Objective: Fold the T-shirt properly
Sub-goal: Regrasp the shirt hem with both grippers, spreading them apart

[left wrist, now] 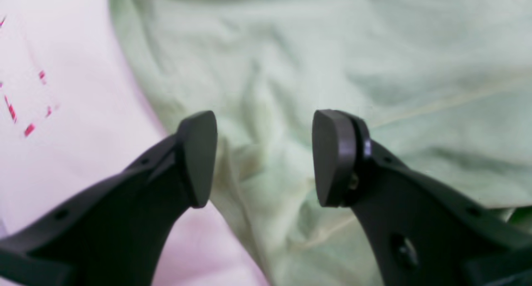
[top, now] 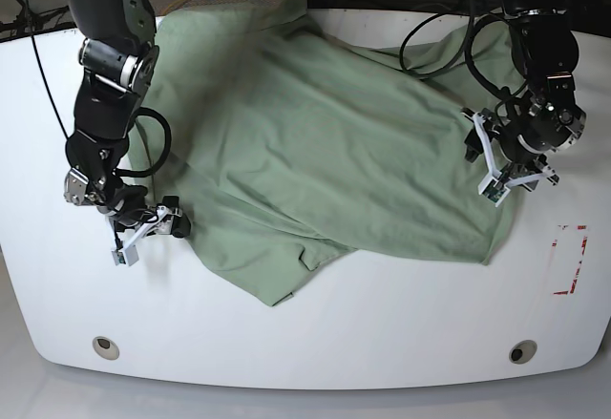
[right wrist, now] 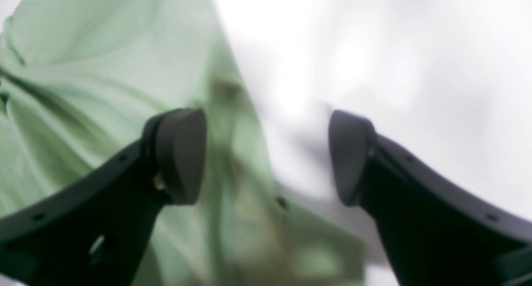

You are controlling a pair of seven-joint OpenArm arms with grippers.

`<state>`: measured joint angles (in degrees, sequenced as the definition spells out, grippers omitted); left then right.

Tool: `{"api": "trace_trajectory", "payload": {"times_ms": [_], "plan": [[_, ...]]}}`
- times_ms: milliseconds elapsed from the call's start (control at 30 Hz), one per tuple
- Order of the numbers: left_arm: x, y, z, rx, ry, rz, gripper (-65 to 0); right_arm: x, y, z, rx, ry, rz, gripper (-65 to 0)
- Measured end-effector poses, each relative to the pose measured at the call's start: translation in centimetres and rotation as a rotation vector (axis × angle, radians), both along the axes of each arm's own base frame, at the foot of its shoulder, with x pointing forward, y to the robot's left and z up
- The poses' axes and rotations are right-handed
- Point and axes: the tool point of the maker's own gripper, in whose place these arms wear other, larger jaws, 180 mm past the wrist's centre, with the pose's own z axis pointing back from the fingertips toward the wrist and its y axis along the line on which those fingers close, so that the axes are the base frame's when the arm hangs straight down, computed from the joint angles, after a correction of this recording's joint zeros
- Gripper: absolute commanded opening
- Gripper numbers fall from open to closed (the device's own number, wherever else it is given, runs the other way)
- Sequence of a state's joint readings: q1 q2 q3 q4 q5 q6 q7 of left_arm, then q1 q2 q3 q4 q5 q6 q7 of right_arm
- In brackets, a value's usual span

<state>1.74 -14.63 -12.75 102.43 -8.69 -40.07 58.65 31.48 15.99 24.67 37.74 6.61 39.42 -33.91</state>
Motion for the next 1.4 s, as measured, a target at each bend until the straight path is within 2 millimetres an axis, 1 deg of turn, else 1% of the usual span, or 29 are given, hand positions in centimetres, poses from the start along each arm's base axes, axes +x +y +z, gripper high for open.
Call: {"api": "trace_trajectory", "payload": {"times_ms": [67,167,200,267,333,400,433,500,533,600,633,667,733,800,867,900,1000,1133,1267,1367,1400], "plan": [[0.1,0.2,0.2,-0.005,-0.008,0.011,-30.7,-0.3,1.1,-0.3,0.023,0.008,0.019,-20.5],[0.3,1.2,0.2,-0.015,-0.011,0.041,-30.7,-1.7,1.7,-0.8,-0.015,0.036,0.052,-20.5],[0.2,1.6,0.0,-0.016,-0.004,0.055,-30.6,-2.0,2.0,-0.7,-0.03,0.035,0.064,-20.5],[0.0,2.4,-0.8,-0.017,0.022,0.082,-30.6,-2.3,2.7,-0.4,-0.043,0.014,0.073,-20.5],[0.1,2.7,-1.2,-0.022,0.038,0.094,-30.4,-2.4,3.3,-0.2,-0.049,0.011,0.087,-20.6],[0.7,2.8,-0.9,-0.026,0.029,0.098,-28.9,-2.4,3.6,-0.1,-0.047,0.011,0.093,-20.9],[1.0,2.7,-0.7,-0.03,0.02,0.098,-26.9,-2.4,3.7,-0.1,-0.048,0.013,0.095,-22.7],[1.4,2.6,-0.4,-0.042,0.005,0.096,-22.8,-2.4,3.7,-0.1,-0.049,0.014,0.095,-30.1],[1.4,2.6,-0.4,-0.043,0.006,0.096,-21.0,-2.4,3.7,-0.1,-0.05,0.015,0.096,-34.9],[1.4,2.6,-0.4,-0.041,0.01,0.098,-17.2,-2.4,3.5,-0.2,-0.055,0.02,0.09,-52.3],[1.6,2.7,-0.4,-0.038,0.011,0.099,-16.2,-2.4,3.5,-0.3,-0.062,0.024,0.092,-59.1],[2.0,2.8,-0.1,-0.035,0.005,0.101,-16.0,-2.4,3.4,-0.2,-0.067,0.024,0.094,-64.2],[3.3,3.0,0.8,-0.049,-0.022,0.121,-15.6,-2.4,3.4,-0.3,-0.07,0.03,0.097,-65.0],[5.0,3.5,1.8,-0.081,-0.062,0.178,-15.4,-2.3,3.5,-0.2,-0.069,0.028,0.097,-65.0],[6.2,4.0,1.8,-0.112,-0.069,0.229,-15.4,-2.2,3.4,-0.1,-0.07,0.024,0.097,-65.0],[6.6,4.3,1.7,-0.126,-0.063,0.256,-15.4,-2.2,3.4,-0.1,-0.071,0.025,0.096,-65.0],[7.2,5.4,0.8,-0.145,-0.032,0.318,-15.4,-2.2,3.4,-0.1,-0.07,0.025,0.096,-65.0],[8.5,6.7,0.5,-0.187,-0.067,0.348,-15.4,-2.2,3.5,-0.2,-0.069,0.027,0.097,-65.0],[8.1,8.1,-1.5,-0.219,-0.015,0.392,-15.3,-2.3,3.5,-0.3,-0.068,0.028,0.097,-65.0],[8.2,9.4,-2.7,-0.25,0.005,0.444,-15.3,-2.3,3.5,-0.3,-0.068,0.029,0.096,-65.0],[8.5,9.5,-2.9,-0.265,0.003,0.45,-15.3,-2.3,3.5,-0.3,-0.067,0.029,0.096,-65.0]]}}
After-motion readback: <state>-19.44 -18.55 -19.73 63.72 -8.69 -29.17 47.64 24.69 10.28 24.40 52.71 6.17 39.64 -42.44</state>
